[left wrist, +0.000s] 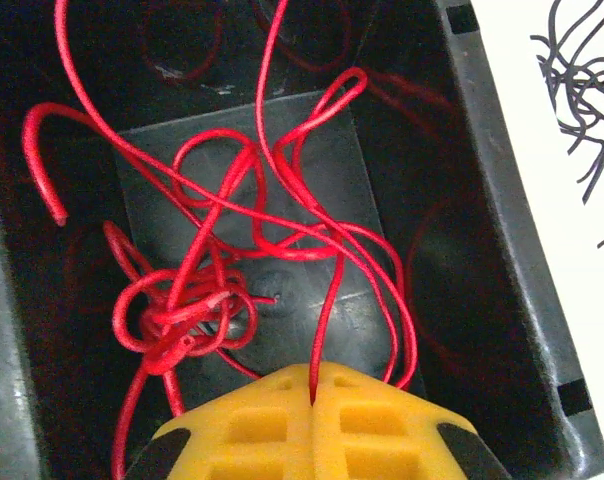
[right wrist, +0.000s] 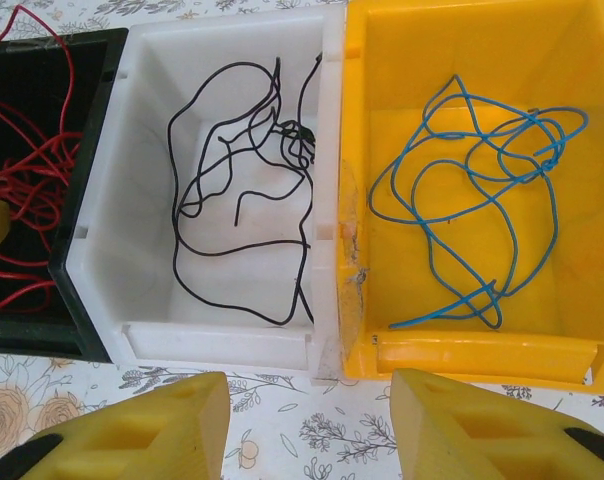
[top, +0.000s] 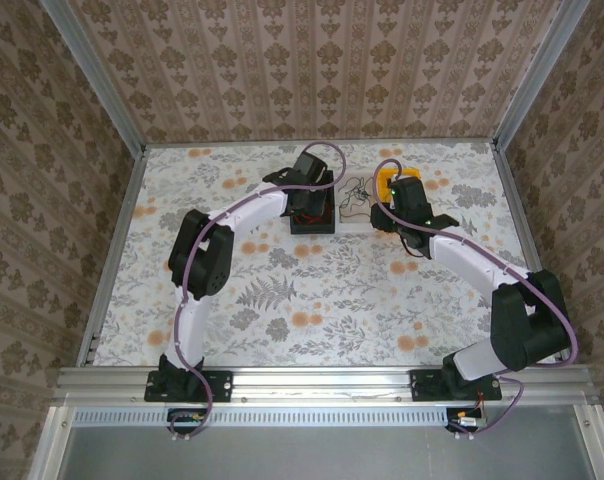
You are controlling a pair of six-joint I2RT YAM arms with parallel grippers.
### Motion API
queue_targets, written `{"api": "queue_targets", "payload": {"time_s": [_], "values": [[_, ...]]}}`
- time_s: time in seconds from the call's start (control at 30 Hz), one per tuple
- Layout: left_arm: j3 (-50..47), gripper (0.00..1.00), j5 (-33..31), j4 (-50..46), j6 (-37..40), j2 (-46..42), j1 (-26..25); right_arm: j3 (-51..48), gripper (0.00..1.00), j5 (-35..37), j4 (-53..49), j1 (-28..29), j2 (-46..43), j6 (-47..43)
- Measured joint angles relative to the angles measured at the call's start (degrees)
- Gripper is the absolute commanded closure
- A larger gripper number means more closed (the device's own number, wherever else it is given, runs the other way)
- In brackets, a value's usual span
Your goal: Untangle the cables
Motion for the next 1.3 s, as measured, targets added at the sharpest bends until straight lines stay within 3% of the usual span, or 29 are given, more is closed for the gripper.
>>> {"api": "queue_targets", "payload": {"time_s": [0.07,0.33,0.43,0.57,0.7,0.83,0.87,0.9,0.93,1.0,1.07,1.1,1.17,1.3], "values": [[0.00,0.72,0.28,0.02,-0.46,0.00,0.00,-0.02,0.53,0.00,0.00,0.00,-0.07,0.00],[2.03,0.63,0.22,0.09,-0.44,-1.92,0.07,-0.04,0.53,-0.02,0.00,0.00,-0.26,0.00],[2.19,0.53,-0.24,0.48,-0.31,-5.20,0.33,-0.04,0.53,-0.02,0.00,0.00,-0.26,-0.02],[1.77,0.49,-0.61,2.38,-0.46,-10.40,1.49,-0.04,0.53,0.00,0.00,0.00,-0.28,-0.04],[-2.49,0.47,-1.53,6.16,-1.36,-16.39,4.20,-0.04,0.53,0.00,0.00,0.00,-0.31,-0.04],[-13.07,0.41,-3.30,10.25,-2.84,-22.86,8.04,-0.04,0.53,0.22,-0.04,-0.35,-0.37,-0.20],[-16.39,0.38,-4.02,10.97,-3.02,-24.76,8.85,-0.09,0.53,0.59,-0.04,-0.63,-0.52,-0.26],[-20.83,0.26,-5.27,11.54,-3.06,-27.36,9.84,-0.31,0.53,1.38,-0.02,-1.05,-0.83,-0.28],[-25.51,0.02,-6.97,12.09,-2.89,-30.38,10.75,-0.87,0.52,2.62,0.04,-1.66,-1.62,-0.26],[-34.18,0.00,-11.17,12.59,-2.43,-36.87,12.17,-4.15,0.45,7.19,1.42,-2.73,-4.87,-0.33],[-42.64,0.00,-17.07,13.05,-1.64,-44.89,13.11,-9.27,0.26,12.20,4.02,-3.65,-9.99,-0.92],[-46.51,0.00,-20.09,13.38,-0.94,-49.22,13.53,-12.20,0.22,14.99,5.81,-4.17,-12.94,-1.68],[-53.24,0.00,-25.88,13.68,0.50,-57.90,14.75,-17.05,0.00,19.19,10.91,-5.57,-16.96,-3.89],[-65.61,0.00,-34.62,19.82,5.62,-69.83,18.80,-21.20,0.00,23.82,19.21,-8.22,-14.36,-8.92]]}}
